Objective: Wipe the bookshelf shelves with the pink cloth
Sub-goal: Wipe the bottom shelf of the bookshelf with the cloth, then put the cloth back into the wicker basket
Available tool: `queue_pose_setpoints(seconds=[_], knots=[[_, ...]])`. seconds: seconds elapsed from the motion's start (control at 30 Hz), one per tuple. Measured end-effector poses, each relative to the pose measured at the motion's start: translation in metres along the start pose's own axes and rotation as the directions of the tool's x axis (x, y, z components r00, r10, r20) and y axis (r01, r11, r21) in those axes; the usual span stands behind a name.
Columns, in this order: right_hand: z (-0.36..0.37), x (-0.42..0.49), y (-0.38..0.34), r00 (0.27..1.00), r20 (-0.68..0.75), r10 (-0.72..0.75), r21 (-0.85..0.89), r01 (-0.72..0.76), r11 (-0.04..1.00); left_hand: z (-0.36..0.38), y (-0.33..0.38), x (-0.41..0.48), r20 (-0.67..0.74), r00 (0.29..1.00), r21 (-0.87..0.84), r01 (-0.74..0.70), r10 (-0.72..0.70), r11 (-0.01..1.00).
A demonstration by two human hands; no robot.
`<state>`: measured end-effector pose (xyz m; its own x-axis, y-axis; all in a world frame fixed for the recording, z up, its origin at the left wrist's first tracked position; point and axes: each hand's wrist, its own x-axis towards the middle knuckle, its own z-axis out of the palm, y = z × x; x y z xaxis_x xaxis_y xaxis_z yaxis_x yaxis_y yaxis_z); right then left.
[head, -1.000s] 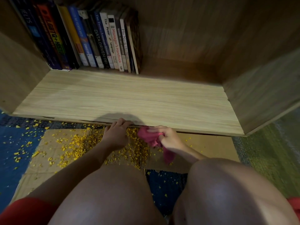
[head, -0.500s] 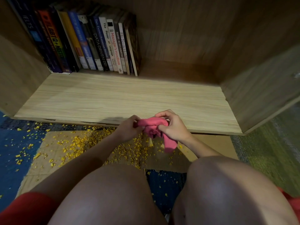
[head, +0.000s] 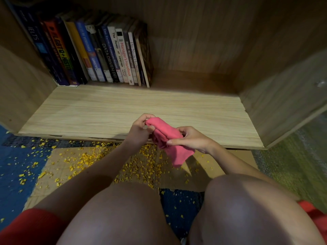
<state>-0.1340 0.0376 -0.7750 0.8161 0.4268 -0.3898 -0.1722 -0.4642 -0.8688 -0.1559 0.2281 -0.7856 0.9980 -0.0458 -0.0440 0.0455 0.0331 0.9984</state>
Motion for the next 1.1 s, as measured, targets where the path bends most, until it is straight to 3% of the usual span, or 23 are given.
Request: queue_pose_setpoints(seconds=[0.2,0.37,0.43,0.53,0.9,1.0,1.1], knots=[[-0.015,0.005,-0.007,0.999,-0.036,-0.004,-0.014,0.003,1.000,0.000,0.009,0.008,-0.096,0.995,-0.135,0.021,-0.034,0.991],[-0.021,0.014,-0.019,0.995,-0.078,-0.064,0.141,0.075,0.987,-0.003,0.016,0.024,0.008,0.979,-0.303,0.195,-0.203,0.933],[-0.023,0.020,-0.021,0.991,-0.099,-0.087,0.193,0.105,0.976,-0.006,0.016,0.034,0.052,0.976,-0.200,0.219,-0.213,0.955],[-0.028,0.028,-0.027,0.984,-0.148,-0.101,0.190,0.128,0.973,-0.006,0.014,0.049,-0.021,0.957,-0.031,0.290,-0.290,0.957],[-0.035,-0.004,-0.118,0.967,-0.253,-0.041,-0.229,-0.019,0.973,0.014,0.102,0.020,-0.422,0.857,0.161,0.393,-0.297,0.905],[-0.025,-0.027,-0.151,0.950,-0.310,-0.036,-0.254,-0.046,0.966,0.009,0.135,0.005,-0.416,0.861,0.311,0.438,-0.293,0.843],[-0.019,-0.053,-0.172,0.935,-0.353,-0.031,-0.240,-0.058,0.969,0.007,0.169,-0.014,-0.411,0.864,0.327,0.439,-0.292,0.837]])
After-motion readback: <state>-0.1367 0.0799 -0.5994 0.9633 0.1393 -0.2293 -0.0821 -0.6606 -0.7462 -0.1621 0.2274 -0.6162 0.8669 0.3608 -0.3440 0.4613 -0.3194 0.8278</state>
